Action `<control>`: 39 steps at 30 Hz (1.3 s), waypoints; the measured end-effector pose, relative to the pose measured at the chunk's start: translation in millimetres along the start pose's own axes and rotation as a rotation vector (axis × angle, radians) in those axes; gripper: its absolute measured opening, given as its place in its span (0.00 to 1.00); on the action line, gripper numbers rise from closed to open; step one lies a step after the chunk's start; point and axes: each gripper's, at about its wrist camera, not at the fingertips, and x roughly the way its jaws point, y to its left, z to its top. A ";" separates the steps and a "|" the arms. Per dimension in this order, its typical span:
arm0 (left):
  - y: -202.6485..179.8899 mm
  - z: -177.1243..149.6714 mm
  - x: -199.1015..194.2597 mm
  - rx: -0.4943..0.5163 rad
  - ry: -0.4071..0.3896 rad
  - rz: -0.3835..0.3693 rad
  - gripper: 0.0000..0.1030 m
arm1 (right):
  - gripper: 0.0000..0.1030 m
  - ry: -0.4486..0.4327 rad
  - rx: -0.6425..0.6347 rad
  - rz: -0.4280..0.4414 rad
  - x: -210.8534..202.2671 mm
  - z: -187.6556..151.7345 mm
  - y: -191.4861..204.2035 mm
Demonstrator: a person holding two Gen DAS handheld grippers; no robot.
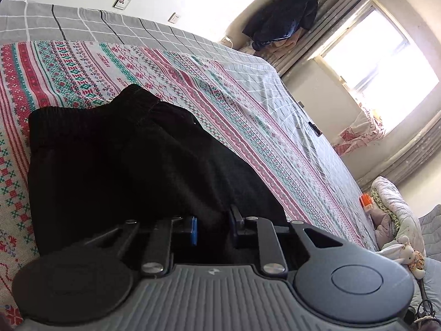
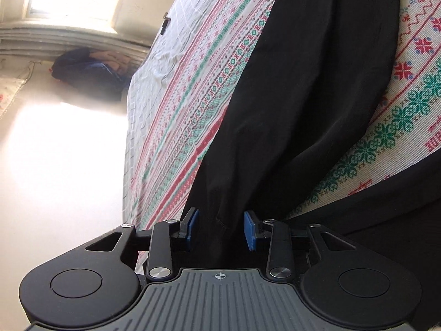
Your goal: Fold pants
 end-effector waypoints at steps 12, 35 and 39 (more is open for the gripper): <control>11.7 15.7 7.5 0.025 -0.010 0.070 0.24 | 0.10 -0.101 -0.041 -0.015 0.8 20.4 -1.5; -11.1 21.9 -37.5 0.627 0.049 0.377 0.12 | 0.01 -0.074 -0.668 -0.259 -103.7 -128.9 89.5; 2.5 7.4 -26.2 0.673 0.158 0.460 0.12 | 0.01 0.032 -0.665 -0.310 -95.5 -150.3 66.2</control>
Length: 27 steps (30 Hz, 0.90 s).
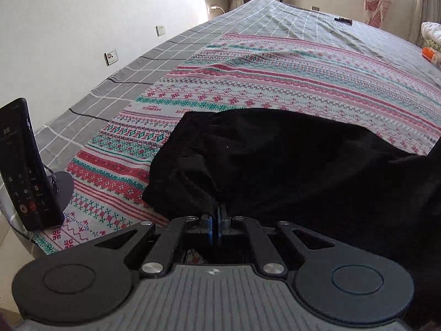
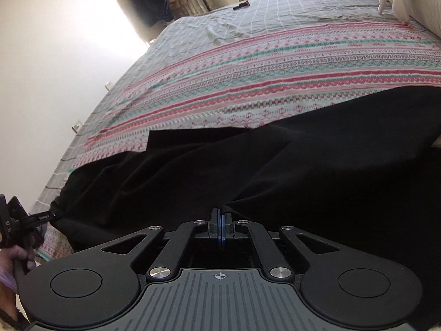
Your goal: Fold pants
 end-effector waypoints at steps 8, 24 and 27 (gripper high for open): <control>-4.0 -21.8 3.8 0.066 0.056 0.058 0.22 | 0.02 0.166 -0.042 -0.046 28.5 -38.6 -9.7; -87.9 -27.1 -77.6 0.202 -0.083 -0.270 0.87 | 0.69 0.030 0.280 -0.067 -41.6 -8.8 -105.6; -121.7 -30.4 -89.1 0.277 -0.109 -0.340 0.91 | 0.68 0.003 0.342 -0.092 -48.5 -6.9 -131.4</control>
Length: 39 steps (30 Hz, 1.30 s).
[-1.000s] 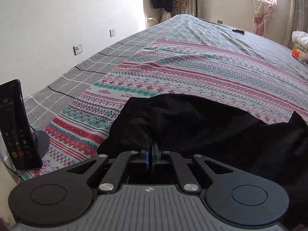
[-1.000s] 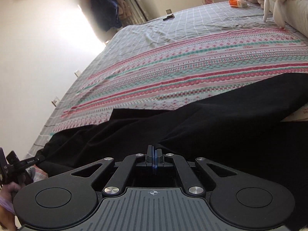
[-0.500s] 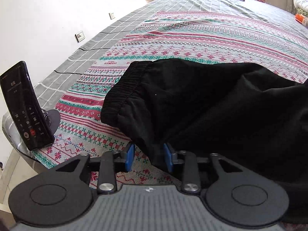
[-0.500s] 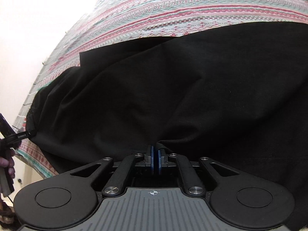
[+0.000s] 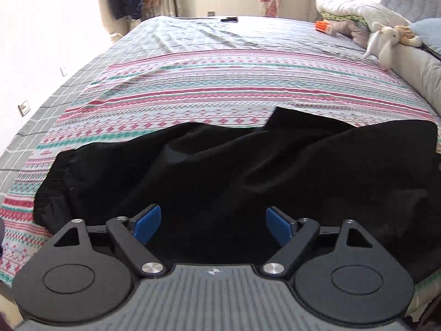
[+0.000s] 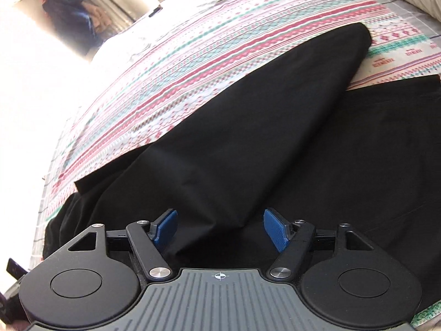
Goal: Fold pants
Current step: 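Lower the folded pants and open both grippers, then grasp the edge of the black pants with the left gripper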
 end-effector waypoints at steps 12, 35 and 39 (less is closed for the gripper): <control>-153.2 19.4 25.0 0.261 -0.025 -0.253 0.96 | 0.68 -0.029 0.113 -0.073 1.7 22.9 -59.8; -344.2 31.6 113.6 0.439 -0.060 -0.403 0.68 | 0.68 -0.042 0.033 -0.157 -5.9 70.7 -97.6; -352.1 40.6 124.2 0.402 -0.084 -0.399 0.54 | 0.68 -0.030 0.061 -0.152 -3.5 74.7 -105.4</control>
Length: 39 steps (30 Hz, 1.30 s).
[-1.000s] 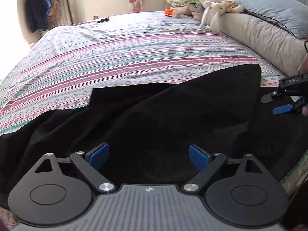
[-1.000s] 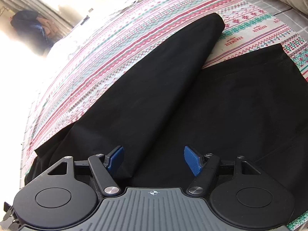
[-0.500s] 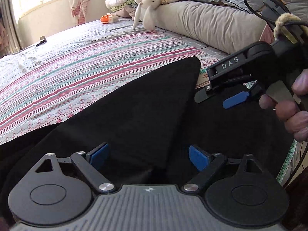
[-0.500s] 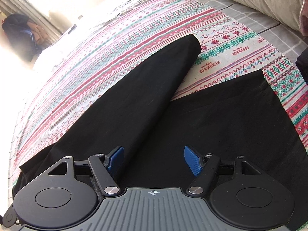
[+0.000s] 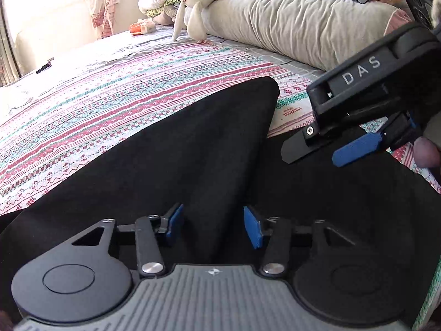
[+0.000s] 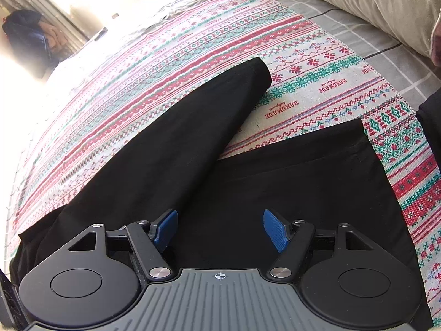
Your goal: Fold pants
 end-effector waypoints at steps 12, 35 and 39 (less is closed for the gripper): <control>105.6 15.6 -0.4 -0.572 -0.082 -0.145 0.10 | 0.68 -0.023 0.098 0.025 3.2 21.7 -14.5; 132.5 -4.4 -47.0 -0.475 -0.004 -0.006 0.36 | 0.58 -0.046 0.244 0.317 91.6 51.6 53.2; 111.5 -15.5 -46.7 -0.379 0.016 -0.083 0.36 | 0.47 -0.053 0.286 0.380 108.0 50.9 58.4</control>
